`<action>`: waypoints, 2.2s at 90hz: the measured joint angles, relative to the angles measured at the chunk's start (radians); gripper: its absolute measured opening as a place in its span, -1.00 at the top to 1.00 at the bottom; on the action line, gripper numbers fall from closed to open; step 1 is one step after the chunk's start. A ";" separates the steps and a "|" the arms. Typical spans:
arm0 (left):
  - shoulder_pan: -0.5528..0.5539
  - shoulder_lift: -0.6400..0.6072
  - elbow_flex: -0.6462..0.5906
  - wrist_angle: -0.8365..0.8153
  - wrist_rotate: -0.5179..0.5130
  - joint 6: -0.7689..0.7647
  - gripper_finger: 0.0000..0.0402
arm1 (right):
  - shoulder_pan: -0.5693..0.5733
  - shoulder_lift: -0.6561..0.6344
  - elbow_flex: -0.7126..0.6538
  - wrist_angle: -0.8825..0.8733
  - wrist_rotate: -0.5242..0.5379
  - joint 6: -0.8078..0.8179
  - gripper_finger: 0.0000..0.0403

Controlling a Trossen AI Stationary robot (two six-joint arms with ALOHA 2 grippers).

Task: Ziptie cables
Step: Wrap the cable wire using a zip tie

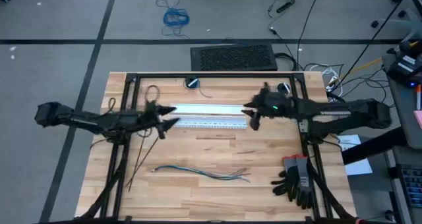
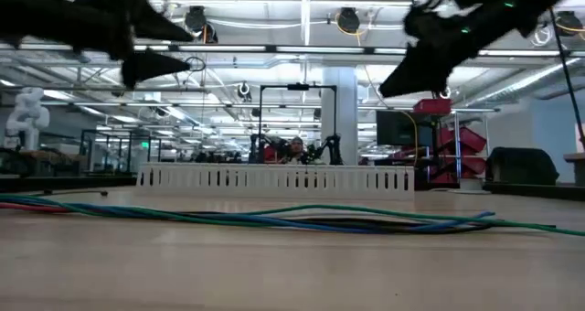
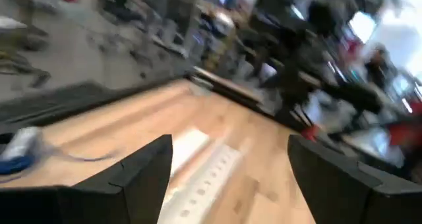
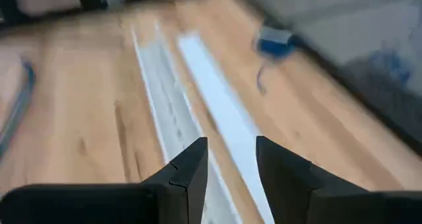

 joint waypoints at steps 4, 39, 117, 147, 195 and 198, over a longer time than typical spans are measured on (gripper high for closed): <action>-0.002 0.078 0.068 -0.025 0.012 0.088 -0.44 | -0.002 0.050 0.060 -0.046 -0.038 -0.028 0.39; 0.039 0.472 0.391 -0.586 0.060 0.131 -0.20 | 0.049 0.437 0.200 -0.123 -0.138 -0.109 0.39; 0.038 0.286 0.392 -0.892 -0.055 -0.034 -0.19 | 0.044 0.619 0.255 -0.171 -0.071 -0.167 0.99; 0.020 0.191 0.392 -0.995 -0.138 -0.204 -0.19 | 0.071 0.529 0.248 -0.147 -0.069 -0.144 0.94; -0.131 0.257 0.230 -1.215 -0.002 -0.865 -0.19 | -0.021 0.404 0.251 0.119 -0.035 -0.224 0.21; -0.146 0.265 0.213 -1.180 0.002 -0.889 -0.19 | -0.027 0.408 0.250 0.117 -0.035 -0.227 0.22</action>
